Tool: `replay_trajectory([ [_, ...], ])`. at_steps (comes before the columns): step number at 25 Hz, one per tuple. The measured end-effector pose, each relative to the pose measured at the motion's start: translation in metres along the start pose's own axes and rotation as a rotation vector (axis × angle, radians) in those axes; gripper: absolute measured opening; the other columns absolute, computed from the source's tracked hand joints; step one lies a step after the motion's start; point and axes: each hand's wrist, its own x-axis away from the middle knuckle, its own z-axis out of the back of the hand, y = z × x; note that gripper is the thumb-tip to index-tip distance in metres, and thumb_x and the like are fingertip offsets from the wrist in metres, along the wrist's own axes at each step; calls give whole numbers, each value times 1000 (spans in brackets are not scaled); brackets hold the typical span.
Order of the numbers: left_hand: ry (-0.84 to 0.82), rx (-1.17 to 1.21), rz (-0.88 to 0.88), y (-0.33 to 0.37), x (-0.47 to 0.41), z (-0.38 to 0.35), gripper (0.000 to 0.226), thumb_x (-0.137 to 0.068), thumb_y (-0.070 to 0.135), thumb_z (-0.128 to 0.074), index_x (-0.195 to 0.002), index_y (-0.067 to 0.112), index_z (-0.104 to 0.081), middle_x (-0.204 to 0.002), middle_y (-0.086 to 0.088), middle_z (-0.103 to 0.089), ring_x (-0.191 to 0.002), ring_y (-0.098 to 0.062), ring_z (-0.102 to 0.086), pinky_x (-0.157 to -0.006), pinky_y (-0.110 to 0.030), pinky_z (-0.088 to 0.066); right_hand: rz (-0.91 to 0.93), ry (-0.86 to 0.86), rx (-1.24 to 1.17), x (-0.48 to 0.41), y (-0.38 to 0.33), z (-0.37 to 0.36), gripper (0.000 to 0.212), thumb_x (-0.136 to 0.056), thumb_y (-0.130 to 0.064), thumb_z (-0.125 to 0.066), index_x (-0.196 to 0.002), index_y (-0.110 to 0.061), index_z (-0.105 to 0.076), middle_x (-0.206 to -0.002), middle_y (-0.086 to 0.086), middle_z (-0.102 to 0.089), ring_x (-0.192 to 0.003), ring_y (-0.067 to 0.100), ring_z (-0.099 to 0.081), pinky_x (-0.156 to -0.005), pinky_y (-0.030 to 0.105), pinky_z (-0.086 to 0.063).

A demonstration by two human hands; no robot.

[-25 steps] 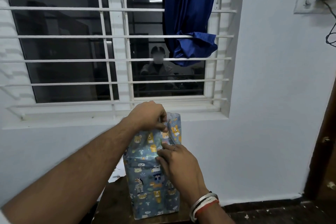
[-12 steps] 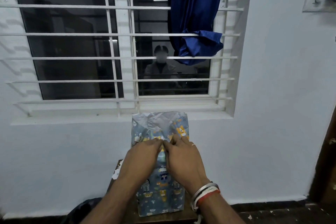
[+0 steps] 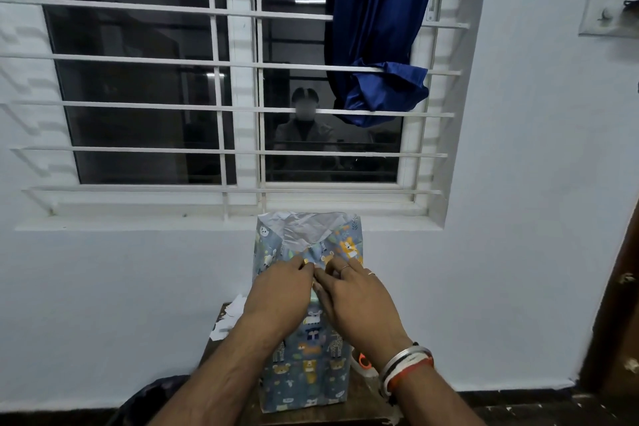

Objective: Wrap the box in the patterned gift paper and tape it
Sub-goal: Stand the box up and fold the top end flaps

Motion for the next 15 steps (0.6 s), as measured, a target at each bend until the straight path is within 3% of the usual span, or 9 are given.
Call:
replay_trajectory([
  [3,-42,-6,21,-1,-2,4,43,-100,16,-49,-143,22,-46,-135,-2,-51,-116,-25,-57,-87,-36,-48,-44,-98,-205,-3,3,4,35,-104,-44,-41,-124,-31,-66,-107,-5,-60,-99,20,-52,-80,35,-49],
  [5,-68,-7,23,-1,-6,6,49,-98,21,-52,-145,25,-43,-135,-2,-50,-117,-26,-56,-87,-37,-48,-78,-106,-340,-6,9,5,30,-102,-41,-49,-123,-28,-67,-112,-5,-64,-106,19,-52,-89,33,-47],
  [7,-95,-35,15,1,-8,7,53,-97,24,-53,-148,29,-40,-133,-3,-50,-115,-28,-57,-87,-38,-48,-128,-105,-480,-3,14,7,21,-97,-35,-62,-116,-27,-64,-111,-8,-66,-106,14,-56,-88,28,-46],
  [10,-123,-84,11,4,-10,10,58,-97,24,-51,-153,29,-37,-136,-6,-49,-115,-30,-57,-89,-39,-48,-356,99,-732,8,16,4,32,-85,-27,-81,-105,-30,-56,-103,-16,-59,-98,4,-57,-81,17,-46],
  [12,-131,-115,8,6,-10,11,60,-97,23,-51,-155,28,-34,-138,-7,-47,-116,-31,-57,-90,-41,-49,-581,241,-763,12,14,-1,49,-81,-28,-85,-117,-34,-52,-114,-18,-52,-106,1,-53,-87,14,-44],
  [14,-130,-131,0,6,-9,10,61,-98,24,-52,-156,28,-33,-139,-7,-46,-115,-31,-57,-91,-41,-49,-760,121,-926,6,18,-1,61,-83,-33,-84,-135,-32,-51,-128,-17,-54,-114,3,-56,-99,24,-48],
  [15,-134,-130,-7,6,-9,10,62,-98,26,-53,-156,28,-33,-139,-7,-46,-115,-30,-57,-91,-40,-49,-777,37,-1046,3,24,-2,55,-85,-33,-82,-134,-29,-57,-128,-15,-62,-113,6,-62,-100,33,-52],
])
